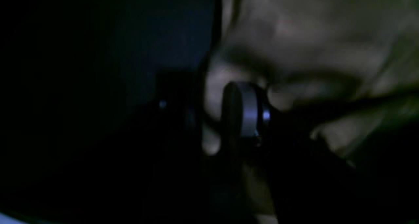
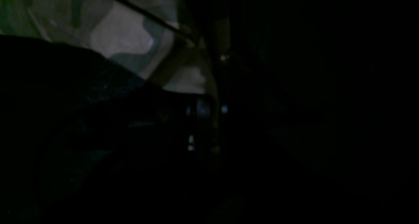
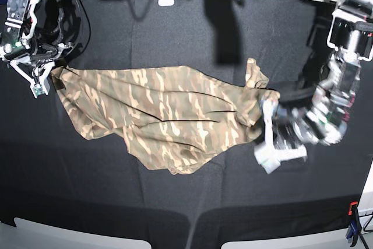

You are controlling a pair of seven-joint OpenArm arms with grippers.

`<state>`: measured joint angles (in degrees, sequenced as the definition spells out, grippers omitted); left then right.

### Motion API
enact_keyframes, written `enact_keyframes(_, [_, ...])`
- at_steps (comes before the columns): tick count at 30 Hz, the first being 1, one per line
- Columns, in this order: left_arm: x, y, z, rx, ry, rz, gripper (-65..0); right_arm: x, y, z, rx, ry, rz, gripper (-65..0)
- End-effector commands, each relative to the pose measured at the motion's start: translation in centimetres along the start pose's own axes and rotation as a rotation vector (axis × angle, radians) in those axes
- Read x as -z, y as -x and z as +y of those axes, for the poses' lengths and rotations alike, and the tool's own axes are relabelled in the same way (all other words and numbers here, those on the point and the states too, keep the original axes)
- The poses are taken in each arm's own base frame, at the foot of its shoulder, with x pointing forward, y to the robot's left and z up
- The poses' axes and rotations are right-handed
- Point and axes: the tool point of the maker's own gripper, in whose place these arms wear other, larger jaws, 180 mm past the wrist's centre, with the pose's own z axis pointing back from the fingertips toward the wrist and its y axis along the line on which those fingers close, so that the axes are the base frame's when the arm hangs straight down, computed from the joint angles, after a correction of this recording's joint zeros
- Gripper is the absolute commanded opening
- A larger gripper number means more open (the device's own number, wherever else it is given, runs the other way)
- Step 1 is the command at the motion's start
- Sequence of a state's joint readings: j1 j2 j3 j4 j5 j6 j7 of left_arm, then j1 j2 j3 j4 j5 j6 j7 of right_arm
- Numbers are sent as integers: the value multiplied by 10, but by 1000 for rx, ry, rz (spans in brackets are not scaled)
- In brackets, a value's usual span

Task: Layout the t-shirt on the table in an organized manner, then fold the t-shirt properly
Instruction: 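Lift the t-shirt and pull the grippers apart to spread it, then release the shirt with the left gripper and regrasp its hem corner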

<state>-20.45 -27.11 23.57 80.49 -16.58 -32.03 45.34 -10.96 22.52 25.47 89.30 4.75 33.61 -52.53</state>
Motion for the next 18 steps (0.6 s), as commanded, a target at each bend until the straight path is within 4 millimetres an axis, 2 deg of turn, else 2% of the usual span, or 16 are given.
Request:
enact_keyframes(1, [-8, -17, 10, 31, -24, -40, -430, -5, -10, -10, -3, 22, -33, -650])
enact_keyframes(4, [-11, -24, 10, 52, -39, -43, -430, -5, -11, -10, -3, 23, -36, -650])
enact_keyframes(7, [-22, -46, 31, 79, -183, -108, -430, -5, -12, -10, -3, 22, -41, -650])
enact_keyframes(10, [-41, -69, 54, 176, -358, -164, -430, -5, -12, -10, -3, 22, -41, -650])
enact_keyframes(12, [-51, -79, 60, 247, -422, -166, -430, -5, -12, -10, -3, 22, -41, -650])
enact_keyframes(15, [-66, -83, 58, 265, -432, -173, -431, -5, -12, -10, -3, 22, -42, -650])
enact_keyframes(18, [-80, -73, 52, 271, -413, -139, -431, -5, -12, -10, -3, 22, -42, -650])
